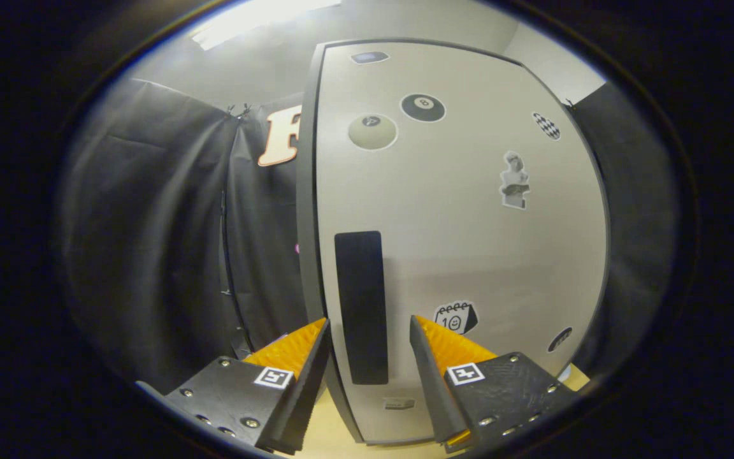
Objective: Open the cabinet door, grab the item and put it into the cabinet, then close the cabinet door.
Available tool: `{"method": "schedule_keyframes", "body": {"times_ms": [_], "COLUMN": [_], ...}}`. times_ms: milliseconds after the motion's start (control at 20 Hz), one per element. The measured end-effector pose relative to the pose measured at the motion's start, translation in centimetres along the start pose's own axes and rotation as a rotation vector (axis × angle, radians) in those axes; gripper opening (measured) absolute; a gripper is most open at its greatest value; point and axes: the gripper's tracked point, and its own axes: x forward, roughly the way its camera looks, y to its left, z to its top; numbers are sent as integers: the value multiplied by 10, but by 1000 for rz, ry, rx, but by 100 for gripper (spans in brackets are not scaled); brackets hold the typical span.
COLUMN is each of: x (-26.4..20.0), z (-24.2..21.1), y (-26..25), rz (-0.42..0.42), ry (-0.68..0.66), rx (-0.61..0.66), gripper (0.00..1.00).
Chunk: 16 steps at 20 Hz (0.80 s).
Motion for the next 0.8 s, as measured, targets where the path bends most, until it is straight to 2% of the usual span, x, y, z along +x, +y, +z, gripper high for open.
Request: {"method": "schedule_keyframes", "body": {"times_ms": [100, 200, 300, 450, 550, 650, 700, 800], "x": [5, 8, 8, 6, 7, 5, 4, 2], "z": [0, 0, 0, -1, -1, 0, 0, 0], "y": [0, 7, 6, 6, 5, 5, 4, 4], "rz": [-12, 3, 6, 10, -1, -18, -21, -25], "ry": [-4, -10, -14, -16, -21, -30, -30, -31], "rx": [0, 2, -5, -12, -23, -40, -42, -39], "gripper": [51, 49, 31, 31, 25, 24, 16, 16]}}
